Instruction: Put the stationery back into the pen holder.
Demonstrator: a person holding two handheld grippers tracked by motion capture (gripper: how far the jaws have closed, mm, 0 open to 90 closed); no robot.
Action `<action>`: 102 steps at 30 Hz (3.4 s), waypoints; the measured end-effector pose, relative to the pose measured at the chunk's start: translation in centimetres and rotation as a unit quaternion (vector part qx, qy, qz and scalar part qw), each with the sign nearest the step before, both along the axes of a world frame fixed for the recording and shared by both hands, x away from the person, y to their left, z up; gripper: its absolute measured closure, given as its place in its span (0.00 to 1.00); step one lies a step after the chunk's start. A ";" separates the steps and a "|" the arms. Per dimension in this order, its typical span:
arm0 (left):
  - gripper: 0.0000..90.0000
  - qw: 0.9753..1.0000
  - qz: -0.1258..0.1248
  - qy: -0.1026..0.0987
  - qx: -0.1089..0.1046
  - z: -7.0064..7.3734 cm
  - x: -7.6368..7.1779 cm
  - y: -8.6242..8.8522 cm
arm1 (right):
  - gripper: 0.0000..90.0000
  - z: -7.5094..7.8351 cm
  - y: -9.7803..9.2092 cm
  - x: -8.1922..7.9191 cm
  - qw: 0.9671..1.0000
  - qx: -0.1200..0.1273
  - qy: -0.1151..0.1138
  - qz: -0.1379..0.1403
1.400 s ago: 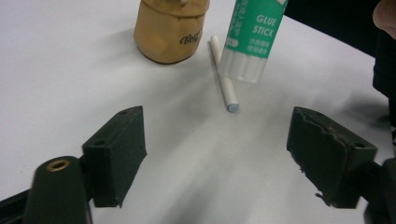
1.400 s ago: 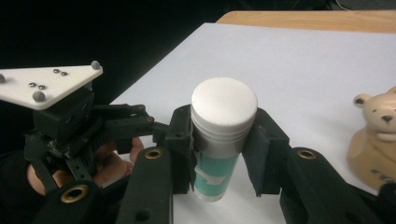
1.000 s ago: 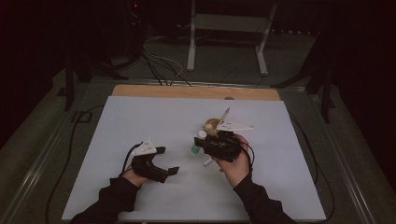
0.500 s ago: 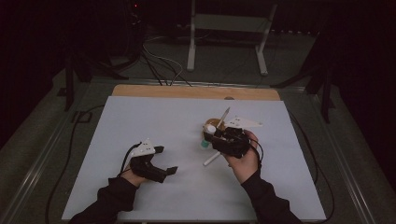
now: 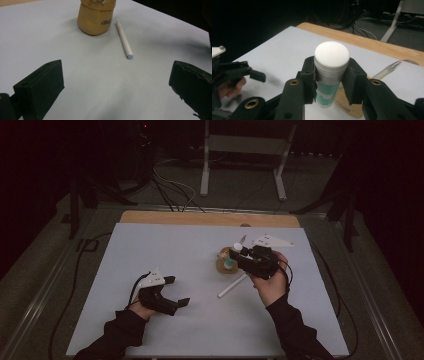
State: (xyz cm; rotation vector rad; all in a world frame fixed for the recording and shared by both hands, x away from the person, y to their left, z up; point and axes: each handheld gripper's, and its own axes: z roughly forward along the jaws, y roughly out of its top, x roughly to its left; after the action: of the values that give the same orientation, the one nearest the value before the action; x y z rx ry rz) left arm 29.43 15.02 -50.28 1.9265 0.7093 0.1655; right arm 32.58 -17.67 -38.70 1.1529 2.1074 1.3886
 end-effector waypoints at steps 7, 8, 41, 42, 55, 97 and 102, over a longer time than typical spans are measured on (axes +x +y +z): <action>0.00 1.000 -0.001 -0.001 -0.002 0.0 0.0 0.0 | 0.72 0.6 -0.9 0.8 1.000 0.002 -0.007 -0.016; 0.00 1.000 -0.002 0.000 -0.002 0.0 0.0 0.0 | 0.72 0.7 -1.0 1.0 1.000 0.002 -0.008 -0.018; 0.00 1.000 -0.005 0.001 -0.003 0.0 -0.1 -0.1 | 0.72 -2.7 -1.3 6.0 0.997 -0.018 0.035 -0.064; 0.00 1.000 -0.004 0.001 -0.003 0.0 -0.1 -0.1 | 0.72 -2.9 -1.2 6.1 0.997 -0.019 0.037 -0.063; 0.00 1.000 -0.004 0.002 -0.003 0.0 0.0 -0.1 | 0.72 -4.6 -1.0 6.8 0.995 -0.025 0.067 -0.065; 0.00 0.999 -0.038 0.003 -0.014 1.6 -0.1 -1.9 | 0.09 -3.5 -4.2 1.5 0.998 0.042 0.052 0.007; 0.00 0.999 -0.039 0.003 -0.010 1.9 0.2 -2.7 | 0.07 -3.4 -4.0 0.7 0.999 0.039 0.034 0.013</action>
State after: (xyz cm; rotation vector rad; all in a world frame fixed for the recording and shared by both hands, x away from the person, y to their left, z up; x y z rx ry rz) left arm 29.68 12.36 -48.33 1.9329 0.6363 0.1047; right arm 33.32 -21.70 -42.13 1.2234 2.1384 1.4759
